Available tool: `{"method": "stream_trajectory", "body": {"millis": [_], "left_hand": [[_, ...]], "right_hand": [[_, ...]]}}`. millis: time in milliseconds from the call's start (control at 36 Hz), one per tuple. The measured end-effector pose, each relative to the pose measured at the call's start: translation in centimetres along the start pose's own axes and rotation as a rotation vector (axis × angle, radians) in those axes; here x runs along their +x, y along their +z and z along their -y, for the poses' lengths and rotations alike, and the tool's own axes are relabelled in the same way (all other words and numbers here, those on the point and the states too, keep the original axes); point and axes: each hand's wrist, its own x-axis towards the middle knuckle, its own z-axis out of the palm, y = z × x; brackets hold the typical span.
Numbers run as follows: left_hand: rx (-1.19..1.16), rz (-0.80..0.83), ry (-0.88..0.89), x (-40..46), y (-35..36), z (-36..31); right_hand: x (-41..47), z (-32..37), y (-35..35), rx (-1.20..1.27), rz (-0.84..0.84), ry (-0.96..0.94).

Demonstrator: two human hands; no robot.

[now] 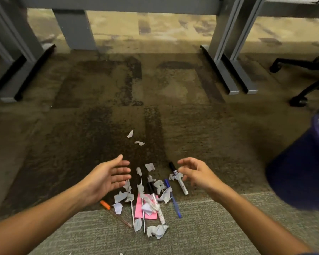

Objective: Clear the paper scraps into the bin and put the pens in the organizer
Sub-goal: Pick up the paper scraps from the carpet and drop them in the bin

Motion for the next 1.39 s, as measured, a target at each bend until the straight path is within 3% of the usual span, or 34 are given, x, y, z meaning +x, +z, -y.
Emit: {"method": "stream_trajectory", "body": {"millis": [111, 167, 278, 389, 750, 945, 1084, 1278, 1389], "left_hand": [[-0.083, -0.047, -0.029, 1.1, -1.9, 3.7], [-0.018, -0.094, -0.006, 1.6, -2.7, 5.4], [0.453, -0.212, 0.153, 2.4, -4.5, 8.2], [0.73, -0.201, 0.277, 3.2, -5.6, 9.6], [1.265, -0.148, 0.487, 5.6, -6.6, 12.1], [1.381, -0.142, 0.602, 5.6, -6.4, 12.4], [1.309, -0.177, 0.63, 5.7, -6.6, 12.3], [1.03, -0.153, 0.597, 4.6, -6.1, 11.1], [0.815, -0.171, 0.555, 3.8, -5.7, 10.6]], "right_hand": [[0.5, -2.5, 1.4, -0.147, 0.056, 0.002], [0.7, -3.7, 2.0, -0.296, 0.067, -0.033], [1.3, -5.7, 3.4, -0.645, 0.075, -0.152], [1.6, -7.4, 4.9, -0.869, 0.145, -0.238], [3.3, -10.1, 7.2, -1.129, 0.176, -0.485], [3.5, -10.2, 7.5, -1.178, 0.203, -0.546], [3.6, -9.8, 7.1, -0.994, 0.173, -0.345], [3.1, -8.7, 5.9, -0.165, 0.109, 0.04], [2.8, -7.8, 5.3, 0.148, 0.128, 0.165]]}}
